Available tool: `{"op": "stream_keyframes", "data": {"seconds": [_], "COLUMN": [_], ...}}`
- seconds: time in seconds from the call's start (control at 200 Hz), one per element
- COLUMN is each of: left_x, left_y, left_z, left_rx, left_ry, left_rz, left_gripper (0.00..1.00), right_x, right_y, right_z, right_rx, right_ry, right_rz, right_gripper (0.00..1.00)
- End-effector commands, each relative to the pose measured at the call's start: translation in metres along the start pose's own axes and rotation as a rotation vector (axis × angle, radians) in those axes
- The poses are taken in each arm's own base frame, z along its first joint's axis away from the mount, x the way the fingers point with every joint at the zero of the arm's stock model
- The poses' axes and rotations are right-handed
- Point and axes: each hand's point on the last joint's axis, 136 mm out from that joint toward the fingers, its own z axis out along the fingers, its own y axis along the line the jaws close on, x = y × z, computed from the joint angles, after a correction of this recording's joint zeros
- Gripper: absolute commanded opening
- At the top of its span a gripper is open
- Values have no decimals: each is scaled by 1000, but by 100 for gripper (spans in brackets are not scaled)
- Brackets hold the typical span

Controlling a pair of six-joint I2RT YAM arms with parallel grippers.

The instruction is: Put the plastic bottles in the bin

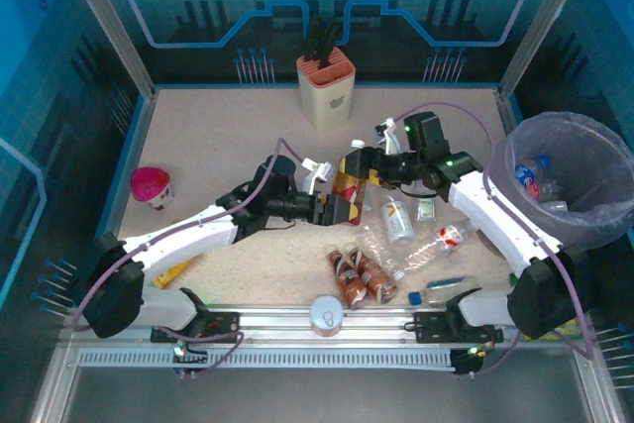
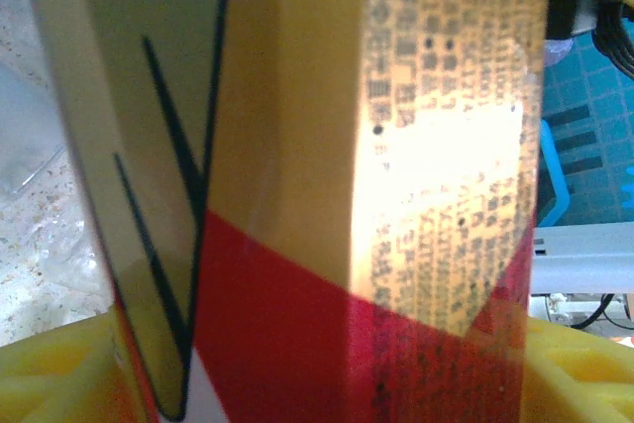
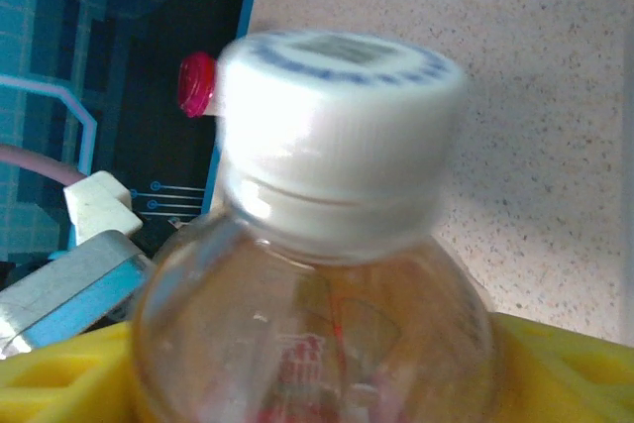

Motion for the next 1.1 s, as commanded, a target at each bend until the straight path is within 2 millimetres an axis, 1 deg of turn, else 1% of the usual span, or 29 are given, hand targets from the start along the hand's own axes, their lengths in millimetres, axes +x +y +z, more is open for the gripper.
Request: {"op": "stream_keyframes", "data": {"seconds": [0.0, 0.07, 0.13, 0.17, 0.22, 0.305, 0.38, 0.43, 0.5, 0.57, 0.67, 0.79, 0.886, 0.911, 0.986, 1.096], "left_x": [-9, -11, -13, -14, -14, -14, -12, -8, -4, 0, 7, 13, 17, 17, 19, 22], "left_y": [-16, -16, -15, -14, -13, -11, -9, -7, -1, 4, 13, 32, 42, 44, 49, 54], "left_z": [-2, -3, -4, -4, -5, -8, -12, -14, -19, -22, -24, -23, -20, -19, -16, -12], "left_rx": [65, 62, 56, 50, 45, 33, 18, 2, -36, -65, -108, -187, -217, -221, -226, -227], "left_ry": [-25, -31, -36, -41, -49, -66, -72, -65, -64, -55, -42, -29, -16, -14, -4, 5], "left_rz": [54, 51, 49, 46, 44, 37, 31, 29, 22, 18, -6, -58, -87, -93, -112, -138], "left_gripper": [51, 53, 59, 65, 76, 86, 95, 99, 99, 99, 99, 99, 99, 99, 98, 96], "right_x": [-6, -7, -8, -9, -11, -15, -22, -30, -41, -55, -75, -95, -104, -106, -110, -111], "right_y": [5, 6, 6, 8, 9, 11, 13, 15, 18, 17, 16, 16, 12, 11, 4, -10], "right_z": [-2, -3, -4, -5, -7, -12, -20, -30, -46, -71, -116, -174, -223, -236, -275, -327], "right_rx": [6, 6, 6, 4, 10, 28, 47, 67, 109, 187, 302, 406, 456, 468, 530, 643], "right_ry": [-26, -31, -33, -38, -43, -51, -65, -87, -123, -178, -272, -395, -493, -522, -607, -715], "right_rz": [-26, -29, -32, -43, -59, -86, -106, -125, -158, -193, -246, -292, -269, -260, -226, -173], "right_gripper": [69, 64, 61, 60, 60, 57, 54, 53, 51, 49, 46, 32, 25, 22, 0, 0]}}
